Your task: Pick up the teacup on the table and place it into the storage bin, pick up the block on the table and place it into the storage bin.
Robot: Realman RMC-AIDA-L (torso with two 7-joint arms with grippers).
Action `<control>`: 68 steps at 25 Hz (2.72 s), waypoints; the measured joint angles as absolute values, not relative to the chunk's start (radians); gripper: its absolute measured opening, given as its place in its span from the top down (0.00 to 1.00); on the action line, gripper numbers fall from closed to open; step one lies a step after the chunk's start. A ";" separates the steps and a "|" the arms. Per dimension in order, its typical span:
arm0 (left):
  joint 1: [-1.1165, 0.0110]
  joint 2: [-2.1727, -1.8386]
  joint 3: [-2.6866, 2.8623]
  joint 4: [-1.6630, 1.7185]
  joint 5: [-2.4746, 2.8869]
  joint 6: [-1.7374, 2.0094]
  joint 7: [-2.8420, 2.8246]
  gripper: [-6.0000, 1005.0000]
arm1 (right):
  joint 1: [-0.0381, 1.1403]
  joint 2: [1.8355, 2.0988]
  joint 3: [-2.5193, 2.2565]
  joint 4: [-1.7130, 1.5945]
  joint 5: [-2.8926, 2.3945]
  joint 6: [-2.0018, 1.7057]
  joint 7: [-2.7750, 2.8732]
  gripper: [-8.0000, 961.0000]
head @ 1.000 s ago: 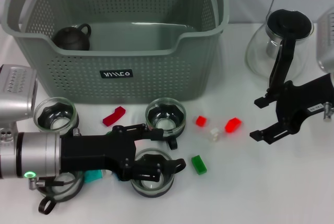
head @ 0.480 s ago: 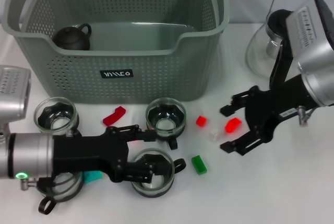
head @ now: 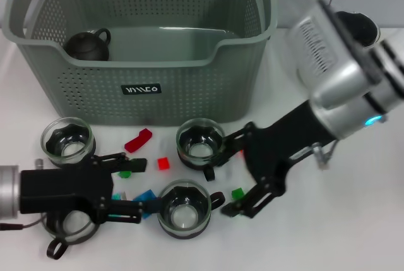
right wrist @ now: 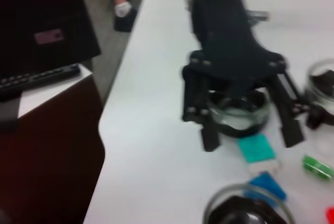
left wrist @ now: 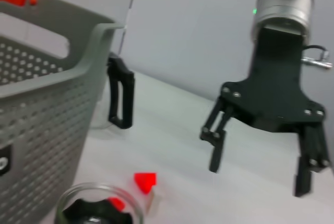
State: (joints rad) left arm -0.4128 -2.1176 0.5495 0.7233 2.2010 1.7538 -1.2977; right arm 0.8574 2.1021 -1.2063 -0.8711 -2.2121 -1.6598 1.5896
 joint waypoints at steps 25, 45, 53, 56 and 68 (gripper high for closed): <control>-0.392 -2.108 0.512 0.764 2.235 1.755 -1.342 0.10 | 0.883 2.118 -1.946 -0.788 -1.920 -1.137 1.623 0.05; -0.393 -2.108 0.512 0.761 2.235 1.750 -1.338 0.10 | 0.901 2.113 -1.961 -0.765 -1.929 -1.095 1.743 0.54; -0.387 -2.108 0.507 0.761 2.235 1.756 -1.337 0.10 | 0.906 2.111 -1.960 -0.778 -1.931 -1.122 1.740 0.75; -0.385 -2.109 0.506 0.761 2.236 1.757 -1.337 0.10 | 0.897 2.108 -1.955 -0.791 -1.927 -1.125 1.740 0.87; -0.382 -2.114 0.501 0.758 2.243 1.756 -1.337 0.10 | 0.799 2.095 -1.678 -0.947 -2.036 -1.352 1.757 0.92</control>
